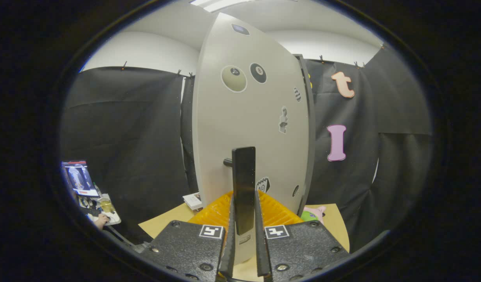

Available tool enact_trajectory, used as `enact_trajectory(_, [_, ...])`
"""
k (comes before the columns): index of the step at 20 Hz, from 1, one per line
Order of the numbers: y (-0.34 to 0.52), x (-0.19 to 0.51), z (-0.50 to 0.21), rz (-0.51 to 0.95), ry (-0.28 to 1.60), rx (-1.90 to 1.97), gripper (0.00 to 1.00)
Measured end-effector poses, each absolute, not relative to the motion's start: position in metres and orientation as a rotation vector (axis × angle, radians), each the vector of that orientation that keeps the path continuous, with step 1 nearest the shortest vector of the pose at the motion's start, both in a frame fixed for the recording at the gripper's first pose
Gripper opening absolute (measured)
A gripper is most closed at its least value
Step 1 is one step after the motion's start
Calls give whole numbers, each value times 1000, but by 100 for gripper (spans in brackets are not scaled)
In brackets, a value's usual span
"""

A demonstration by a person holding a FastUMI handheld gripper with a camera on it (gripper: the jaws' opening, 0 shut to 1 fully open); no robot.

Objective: Open the shoe cabinet door, grab the shoes and put them into the shoe cabinet, then close the shoe cabinet door.

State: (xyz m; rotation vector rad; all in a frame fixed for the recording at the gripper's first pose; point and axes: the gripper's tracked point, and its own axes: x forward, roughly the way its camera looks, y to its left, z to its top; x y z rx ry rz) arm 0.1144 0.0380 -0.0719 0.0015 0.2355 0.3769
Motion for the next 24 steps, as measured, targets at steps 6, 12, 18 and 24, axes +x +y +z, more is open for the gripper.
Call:
enact_trajectory(6, [19,112,-70,325,237,13,21])
enact_trajectory(12, [-32,118,-74,203,259,26,20])
enact_trajectory(18, [-83,131,-72,239,232,161,4])
enact_trajectory(24, [-89,131,-74,170,221,62,4])
